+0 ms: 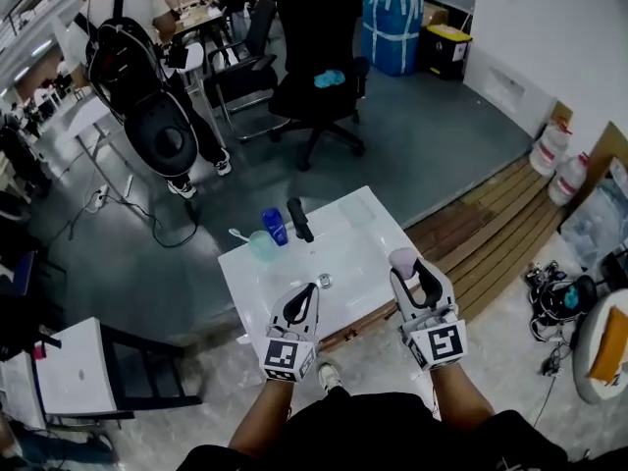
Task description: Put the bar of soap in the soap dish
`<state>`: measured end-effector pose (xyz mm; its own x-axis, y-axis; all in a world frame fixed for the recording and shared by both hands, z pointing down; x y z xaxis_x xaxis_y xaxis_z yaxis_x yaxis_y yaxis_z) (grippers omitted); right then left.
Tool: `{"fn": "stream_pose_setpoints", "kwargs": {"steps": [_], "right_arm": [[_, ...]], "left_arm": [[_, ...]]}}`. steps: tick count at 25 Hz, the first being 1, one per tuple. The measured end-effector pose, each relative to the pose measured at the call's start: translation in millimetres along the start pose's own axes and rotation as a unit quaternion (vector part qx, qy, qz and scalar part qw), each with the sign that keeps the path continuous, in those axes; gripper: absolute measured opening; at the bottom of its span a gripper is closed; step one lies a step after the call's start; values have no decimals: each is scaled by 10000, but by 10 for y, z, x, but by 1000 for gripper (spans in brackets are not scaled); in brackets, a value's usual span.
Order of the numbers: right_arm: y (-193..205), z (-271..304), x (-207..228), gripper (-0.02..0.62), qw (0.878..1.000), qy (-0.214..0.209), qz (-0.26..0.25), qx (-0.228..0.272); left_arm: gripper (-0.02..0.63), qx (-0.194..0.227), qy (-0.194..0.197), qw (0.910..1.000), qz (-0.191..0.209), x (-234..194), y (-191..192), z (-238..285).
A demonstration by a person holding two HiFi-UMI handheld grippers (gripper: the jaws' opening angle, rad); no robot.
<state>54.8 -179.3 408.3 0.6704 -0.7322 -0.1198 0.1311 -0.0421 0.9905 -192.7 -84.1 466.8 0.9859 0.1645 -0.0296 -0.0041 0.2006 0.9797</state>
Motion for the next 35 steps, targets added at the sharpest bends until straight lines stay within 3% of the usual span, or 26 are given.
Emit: {"fn": "stream_pose_setpoints", "kwargs": {"steps": [5, 13, 21, 35], "right_arm": [[-45, 313, -130, 183, 9999, -48, -147, -23], [119, 714, -22, 183, 9995, 63, -13, -306], [325, 1305, 217, 183, 9981, -133, -13, -596], [1111, 2341, 773, 183, 9822, -684, 194, -1739]], "left_arm": [[21, 80, 28, 9997, 207, -288, -54, 28], [21, 31, -114, 9998, 128, -515, -28, 68], [21, -111, -376, 9992, -25, -750, 39, 283], [21, -640, -787, 9943, -342, -848, 195, 864]]}}
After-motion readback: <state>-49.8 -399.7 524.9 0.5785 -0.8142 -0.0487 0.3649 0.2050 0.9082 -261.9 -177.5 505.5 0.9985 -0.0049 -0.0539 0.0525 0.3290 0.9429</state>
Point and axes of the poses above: the fingertips, and each gripper's own axes: z forward along the fingers, x to its right, y out of its underside, the point moved 10 cm from there along -z, backward along the fingers, and after that the axes turned 8 degrees about -x, right-handed, at the moved point
